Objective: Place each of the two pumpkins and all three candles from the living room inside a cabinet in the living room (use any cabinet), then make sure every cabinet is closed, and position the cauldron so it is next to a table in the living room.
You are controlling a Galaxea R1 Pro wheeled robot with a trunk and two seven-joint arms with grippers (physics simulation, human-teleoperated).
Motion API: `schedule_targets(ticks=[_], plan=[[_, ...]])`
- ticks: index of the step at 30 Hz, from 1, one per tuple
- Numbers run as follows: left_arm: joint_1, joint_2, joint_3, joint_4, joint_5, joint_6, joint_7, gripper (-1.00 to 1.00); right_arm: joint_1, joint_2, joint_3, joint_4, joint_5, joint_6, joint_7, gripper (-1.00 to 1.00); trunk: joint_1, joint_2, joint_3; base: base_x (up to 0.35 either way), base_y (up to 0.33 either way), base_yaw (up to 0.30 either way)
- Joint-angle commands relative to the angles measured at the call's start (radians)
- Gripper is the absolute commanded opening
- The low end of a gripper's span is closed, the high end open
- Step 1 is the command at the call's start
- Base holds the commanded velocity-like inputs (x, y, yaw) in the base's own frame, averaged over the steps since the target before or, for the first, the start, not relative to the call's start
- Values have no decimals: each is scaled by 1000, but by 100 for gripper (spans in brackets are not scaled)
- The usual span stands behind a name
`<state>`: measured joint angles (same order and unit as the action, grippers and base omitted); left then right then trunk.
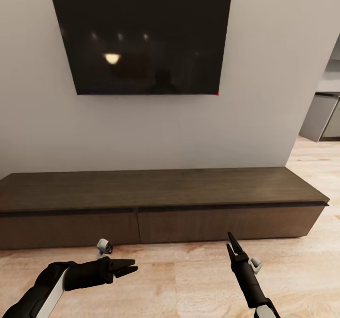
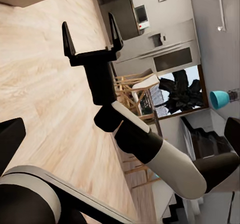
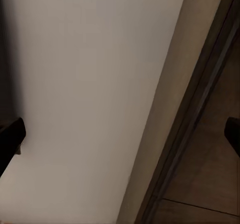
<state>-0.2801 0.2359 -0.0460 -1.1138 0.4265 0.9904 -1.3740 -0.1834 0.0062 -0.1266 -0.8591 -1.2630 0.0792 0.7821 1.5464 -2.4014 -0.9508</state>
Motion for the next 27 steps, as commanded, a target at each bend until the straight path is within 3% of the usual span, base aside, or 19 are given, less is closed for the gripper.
schedule_targets(ticks=[1, 18, 27], plan=[[-1, 1, -2, 0, 4, 10, -6, 100, -1, 1, -1, 0, -7, 8, 4, 100, 4, -8, -4, 0, 0, 0], [9, 1, 3, 0, 17, 9, -27, 100, -1, 2, 1, 2, -12, 9, 17, 100, 11, -22, -10, 3, 0, 0], [10, 4, 7, 0, 16, 8, -71, 100, -1, 3, 1, 4, -12, 6, 16, 100, 11, -22, -10, 162, 0, 0]])
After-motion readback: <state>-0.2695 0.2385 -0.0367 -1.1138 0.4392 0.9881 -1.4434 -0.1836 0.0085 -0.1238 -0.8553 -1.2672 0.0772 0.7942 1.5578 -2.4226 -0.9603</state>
